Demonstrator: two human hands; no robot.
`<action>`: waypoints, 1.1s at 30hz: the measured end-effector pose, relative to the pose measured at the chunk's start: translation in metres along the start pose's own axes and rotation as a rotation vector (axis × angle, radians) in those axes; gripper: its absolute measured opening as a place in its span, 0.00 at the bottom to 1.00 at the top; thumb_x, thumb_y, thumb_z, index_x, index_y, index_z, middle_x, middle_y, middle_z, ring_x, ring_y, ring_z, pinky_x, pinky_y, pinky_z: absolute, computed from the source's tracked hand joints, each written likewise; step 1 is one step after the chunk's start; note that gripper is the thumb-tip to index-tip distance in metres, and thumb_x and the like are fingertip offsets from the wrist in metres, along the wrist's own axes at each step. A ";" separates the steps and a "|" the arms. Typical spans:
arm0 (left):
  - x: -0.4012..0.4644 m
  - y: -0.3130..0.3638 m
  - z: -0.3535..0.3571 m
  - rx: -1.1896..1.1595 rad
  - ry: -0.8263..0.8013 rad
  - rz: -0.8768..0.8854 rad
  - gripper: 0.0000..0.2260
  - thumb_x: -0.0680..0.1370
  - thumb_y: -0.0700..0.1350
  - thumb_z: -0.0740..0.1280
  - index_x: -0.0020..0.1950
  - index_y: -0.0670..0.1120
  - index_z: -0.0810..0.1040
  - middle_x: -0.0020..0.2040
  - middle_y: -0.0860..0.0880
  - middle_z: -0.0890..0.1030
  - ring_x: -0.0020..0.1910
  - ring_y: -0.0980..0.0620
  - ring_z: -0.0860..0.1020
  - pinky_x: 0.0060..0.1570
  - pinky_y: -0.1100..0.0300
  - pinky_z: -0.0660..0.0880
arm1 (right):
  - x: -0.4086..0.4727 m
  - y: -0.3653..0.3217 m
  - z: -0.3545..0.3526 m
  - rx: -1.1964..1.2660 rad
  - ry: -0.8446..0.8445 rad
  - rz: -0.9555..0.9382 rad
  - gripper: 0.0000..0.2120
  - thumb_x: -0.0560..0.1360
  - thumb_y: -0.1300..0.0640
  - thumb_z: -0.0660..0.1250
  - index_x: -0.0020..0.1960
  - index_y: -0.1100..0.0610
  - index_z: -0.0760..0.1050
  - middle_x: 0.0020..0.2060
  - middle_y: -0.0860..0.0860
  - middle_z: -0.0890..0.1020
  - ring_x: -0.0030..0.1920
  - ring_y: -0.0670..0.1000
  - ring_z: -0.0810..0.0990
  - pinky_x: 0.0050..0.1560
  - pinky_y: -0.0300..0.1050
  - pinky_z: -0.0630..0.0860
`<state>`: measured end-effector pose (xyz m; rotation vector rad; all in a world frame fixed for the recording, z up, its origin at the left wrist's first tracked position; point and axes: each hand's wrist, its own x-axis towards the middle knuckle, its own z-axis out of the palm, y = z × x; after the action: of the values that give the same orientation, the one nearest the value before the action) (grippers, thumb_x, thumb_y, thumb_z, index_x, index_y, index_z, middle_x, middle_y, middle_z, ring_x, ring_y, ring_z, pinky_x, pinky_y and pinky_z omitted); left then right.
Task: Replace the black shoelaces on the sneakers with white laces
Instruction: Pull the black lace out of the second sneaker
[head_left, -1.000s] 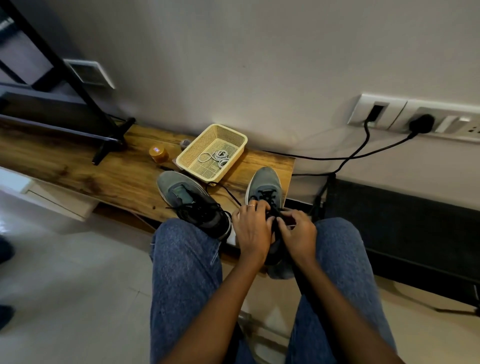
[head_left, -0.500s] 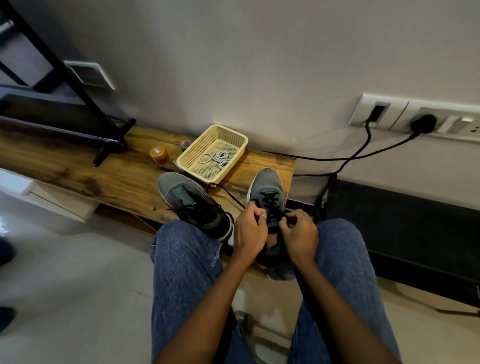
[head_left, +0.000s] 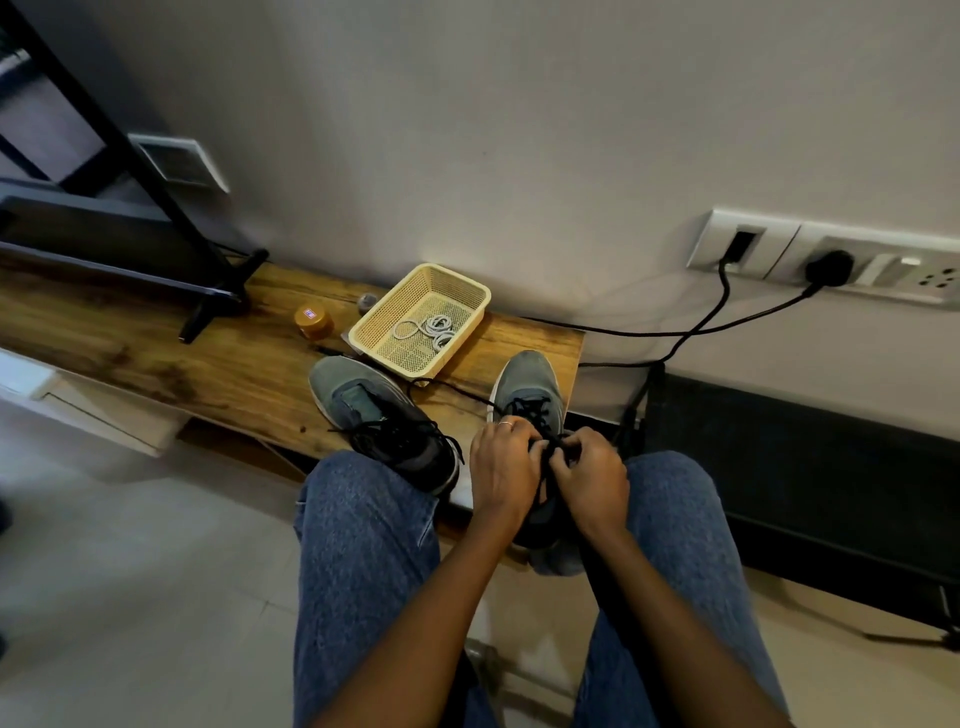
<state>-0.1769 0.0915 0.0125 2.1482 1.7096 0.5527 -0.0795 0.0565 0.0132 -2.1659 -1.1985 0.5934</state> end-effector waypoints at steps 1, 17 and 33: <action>0.000 0.000 -0.001 -0.021 0.001 0.008 0.07 0.79 0.48 0.65 0.51 0.46 0.79 0.52 0.48 0.79 0.53 0.48 0.75 0.55 0.55 0.68 | 0.000 -0.001 0.000 0.004 0.008 0.014 0.06 0.75 0.53 0.66 0.49 0.55 0.75 0.45 0.51 0.80 0.46 0.52 0.78 0.43 0.48 0.75; -0.028 -0.015 -0.001 -0.079 0.137 -0.118 0.13 0.75 0.52 0.66 0.59 0.53 0.74 0.65 0.53 0.73 0.66 0.48 0.68 0.62 0.46 0.68 | -0.003 -0.006 -0.004 -0.028 0.014 0.070 0.04 0.76 0.56 0.65 0.49 0.56 0.74 0.44 0.52 0.79 0.46 0.54 0.78 0.39 0.43 0.66; -0.020 -0.010 -0.002 -0.084 0.088 0.002 0.09 0.80 0.47 0.56 0.49 0.45 0.74 0.50 0.48 0.78 0.52 0.47 0.75 0.68 0.48 0.61 | -0.005 -0.016 -0.005 -0.065 0.025 0.103 0.04 0.77 0.56 0.64 0.48 0.56 0.72 0.43 0.51 0.77 0.48 0.56 0.78 0.39 0.44 0.65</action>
<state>-0.1908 0.0742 0.0075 2.0957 1.6978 0.7171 -0.0884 0.0572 0.0277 -2.2940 -1.1127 0.5755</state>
